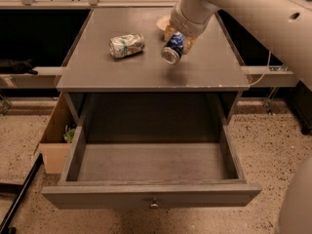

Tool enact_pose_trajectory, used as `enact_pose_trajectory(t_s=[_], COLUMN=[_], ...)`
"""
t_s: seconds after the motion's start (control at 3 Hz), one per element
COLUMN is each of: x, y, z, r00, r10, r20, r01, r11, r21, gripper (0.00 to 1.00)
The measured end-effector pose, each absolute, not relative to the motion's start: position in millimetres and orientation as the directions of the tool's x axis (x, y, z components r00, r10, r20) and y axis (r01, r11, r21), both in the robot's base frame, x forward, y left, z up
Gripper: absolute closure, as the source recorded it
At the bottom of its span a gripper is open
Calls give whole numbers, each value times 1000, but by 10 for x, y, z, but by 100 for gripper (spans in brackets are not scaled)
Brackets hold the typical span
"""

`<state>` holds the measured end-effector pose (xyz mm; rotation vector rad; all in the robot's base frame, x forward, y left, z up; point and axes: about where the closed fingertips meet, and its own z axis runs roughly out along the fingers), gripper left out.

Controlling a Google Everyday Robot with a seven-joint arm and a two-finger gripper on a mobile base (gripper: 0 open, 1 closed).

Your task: Pick pepsi can from top drawer and place on counter

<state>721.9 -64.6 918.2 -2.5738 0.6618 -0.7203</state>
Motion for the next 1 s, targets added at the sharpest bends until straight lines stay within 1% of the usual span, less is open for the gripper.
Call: enact_pose_trajectory(t_s=[0.33,0.67,1.0], x=[7270,7270,7270], y=[-639,-639,-639], z=[8825,8825,8825], r00=[772,772,772], r10=[-540,-539,-539], r20=[335,335,335], r01=[-369,-369,-369], r11=[-811,-811,-811], r21=[-455,-455,-455], gripper=[100,97,75])
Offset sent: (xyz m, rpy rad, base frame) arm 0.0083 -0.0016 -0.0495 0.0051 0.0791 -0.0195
